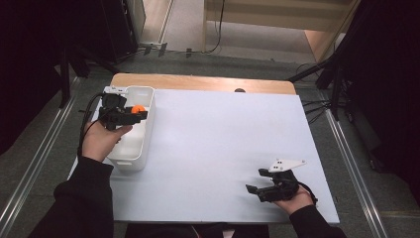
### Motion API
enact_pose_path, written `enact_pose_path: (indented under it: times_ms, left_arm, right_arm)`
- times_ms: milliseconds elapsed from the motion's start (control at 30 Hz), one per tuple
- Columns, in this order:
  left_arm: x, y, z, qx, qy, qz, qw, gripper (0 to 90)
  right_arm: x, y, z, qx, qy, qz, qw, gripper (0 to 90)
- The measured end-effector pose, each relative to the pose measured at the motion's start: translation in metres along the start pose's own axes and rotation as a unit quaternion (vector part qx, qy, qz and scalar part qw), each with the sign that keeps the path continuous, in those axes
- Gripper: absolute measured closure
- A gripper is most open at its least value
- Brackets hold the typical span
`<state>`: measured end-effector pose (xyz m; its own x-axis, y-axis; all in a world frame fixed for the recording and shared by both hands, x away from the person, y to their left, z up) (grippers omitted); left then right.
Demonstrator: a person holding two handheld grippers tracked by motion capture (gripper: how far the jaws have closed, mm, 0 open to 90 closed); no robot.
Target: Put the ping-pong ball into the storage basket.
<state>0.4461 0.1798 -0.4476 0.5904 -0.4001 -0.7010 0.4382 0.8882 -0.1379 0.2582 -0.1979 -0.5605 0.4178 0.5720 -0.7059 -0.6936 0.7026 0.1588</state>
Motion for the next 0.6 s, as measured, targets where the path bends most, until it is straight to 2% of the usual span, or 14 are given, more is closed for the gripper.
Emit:
enact_pose_path:
  times_ms: [467,600]
  left_arm:
    - [0.014,0.014,0.013,-0.019,-0.006,0.034,0.9992,50.3]
    - [0.019,0.018,0.015,-0.023,-0.006,0.035,0.9991,50.3]
  right_arm:
    - [0.001,-0.001,0.0,0.0,-0.002,-0.001,1.0,19.0]
    - [0.0,0.0,0.0,0.001,0.0,0.0,1.0,19.0]
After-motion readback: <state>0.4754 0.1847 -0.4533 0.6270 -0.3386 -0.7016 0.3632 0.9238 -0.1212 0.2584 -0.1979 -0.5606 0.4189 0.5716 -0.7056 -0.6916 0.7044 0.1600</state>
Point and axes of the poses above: each handheld gripper's, and its own axes: x roughly forward along the jaws, z roughly out of its top, y roughly to its left, the point moved 9 cm from there along x, roughly forward along the jaws, and after that the axes turned 4 degrees about -x, right-handed, at the moved point
